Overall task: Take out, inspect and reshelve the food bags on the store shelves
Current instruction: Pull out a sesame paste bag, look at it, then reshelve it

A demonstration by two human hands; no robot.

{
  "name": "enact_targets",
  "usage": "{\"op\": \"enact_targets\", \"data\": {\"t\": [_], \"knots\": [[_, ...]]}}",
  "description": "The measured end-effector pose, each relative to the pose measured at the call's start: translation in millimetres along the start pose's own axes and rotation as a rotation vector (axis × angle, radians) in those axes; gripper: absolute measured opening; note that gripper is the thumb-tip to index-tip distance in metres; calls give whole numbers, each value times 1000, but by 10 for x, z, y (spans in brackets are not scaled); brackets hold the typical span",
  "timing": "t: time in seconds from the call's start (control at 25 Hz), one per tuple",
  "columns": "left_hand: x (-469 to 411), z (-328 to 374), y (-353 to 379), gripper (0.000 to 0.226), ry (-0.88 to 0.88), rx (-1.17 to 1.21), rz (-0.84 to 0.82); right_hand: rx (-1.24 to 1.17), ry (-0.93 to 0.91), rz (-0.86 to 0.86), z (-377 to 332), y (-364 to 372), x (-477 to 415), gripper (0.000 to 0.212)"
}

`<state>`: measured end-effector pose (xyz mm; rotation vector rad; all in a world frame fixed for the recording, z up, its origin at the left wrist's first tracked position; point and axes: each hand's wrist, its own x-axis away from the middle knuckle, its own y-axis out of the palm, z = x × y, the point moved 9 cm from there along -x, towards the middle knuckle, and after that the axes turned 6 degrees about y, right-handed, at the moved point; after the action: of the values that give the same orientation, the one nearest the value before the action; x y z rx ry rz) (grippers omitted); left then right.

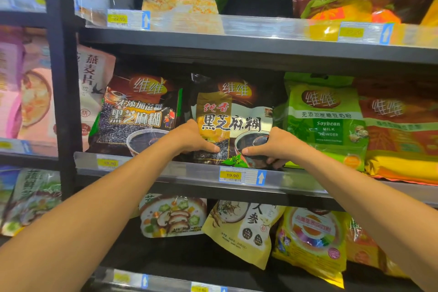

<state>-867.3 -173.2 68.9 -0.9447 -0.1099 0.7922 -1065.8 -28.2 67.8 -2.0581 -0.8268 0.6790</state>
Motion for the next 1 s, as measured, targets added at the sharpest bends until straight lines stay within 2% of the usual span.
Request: {"op": "enact_targets", "data": {"t": [0.12, 0.24, 0.28, 0.4, 0.6, 0.88, 1.0], "knots": [[80, 34, -51, 77, 12, -88, 18, -42, -18, -4, -29, -54, 79, 70], [247, 128, -97, 47, 32, -129, 51, -87, -32, -37, -25, -80, 160, 57], [305, 137, -103, 47, 22, -147, 51, -81, -26, -34, -13, -91, 196, 56], [493, 184, -173, 81, 61, -197, 96, 0, -28, 38, 7, -161, 322, 69], [854, 247, -259, 76, 203, -312, 227, 101, -66, 234, -25, -349, 710, 88], [1637, 212, -109, 62, 487, -537, 515, 87, -288, 454, 23, -299, 1578, 69], [2023, 117, 164, 58, 561, -560, 530, 75, -385, 517, 94, -88, 2057, 56]]}}
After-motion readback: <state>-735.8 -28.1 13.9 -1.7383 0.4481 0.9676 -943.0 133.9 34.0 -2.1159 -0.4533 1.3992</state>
